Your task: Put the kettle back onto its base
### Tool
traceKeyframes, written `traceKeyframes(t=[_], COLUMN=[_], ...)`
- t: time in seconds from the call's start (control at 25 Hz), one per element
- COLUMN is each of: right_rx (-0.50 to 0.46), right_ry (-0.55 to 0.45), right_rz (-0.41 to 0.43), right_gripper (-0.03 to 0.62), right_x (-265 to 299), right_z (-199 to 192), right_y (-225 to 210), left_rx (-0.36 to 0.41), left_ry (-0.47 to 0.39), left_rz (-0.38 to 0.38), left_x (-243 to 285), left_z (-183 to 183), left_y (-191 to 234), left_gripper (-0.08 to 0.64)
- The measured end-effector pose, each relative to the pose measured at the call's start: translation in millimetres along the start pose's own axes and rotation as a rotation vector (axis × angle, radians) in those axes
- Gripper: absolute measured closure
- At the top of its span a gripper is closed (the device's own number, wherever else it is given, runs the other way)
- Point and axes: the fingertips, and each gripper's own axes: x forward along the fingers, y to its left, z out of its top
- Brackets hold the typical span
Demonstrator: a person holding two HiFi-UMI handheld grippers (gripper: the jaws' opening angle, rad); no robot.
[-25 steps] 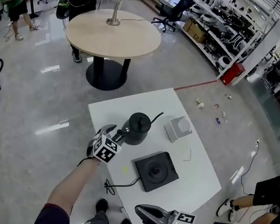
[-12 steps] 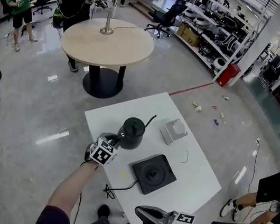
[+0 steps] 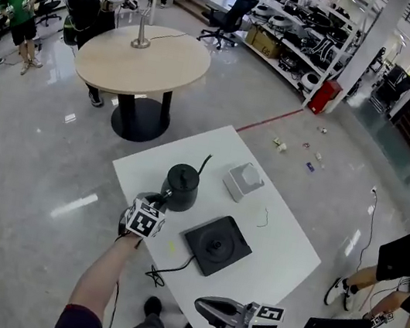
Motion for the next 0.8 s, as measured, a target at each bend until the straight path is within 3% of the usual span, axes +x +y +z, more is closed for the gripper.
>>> traceKeyframes(t=[0.32, 0.6, 0.8], right_rx=[-0.004, -0.014, -0.027], right_ry=[-0.016, 0.001, 0.002], right_rz=[0.000, 0.050, 0.077], right_gripper=[0.594, 0.594, 0.594], right_x=[-14, -15, -21], right_z=[-4, -6, -8], right_y=[-3, 4, 10], left_rx=[-0.128, -0.204, -0.180], left_ry=[-0.097, -0.182, -0.206], left_rz=[0.030, 0.053, 0.078], left_x=[-21, -56, -76], left_z=[3, 15, 24], left_y=[1, 1, -1], left_gripper=[0.463, 0.466, 0.469])
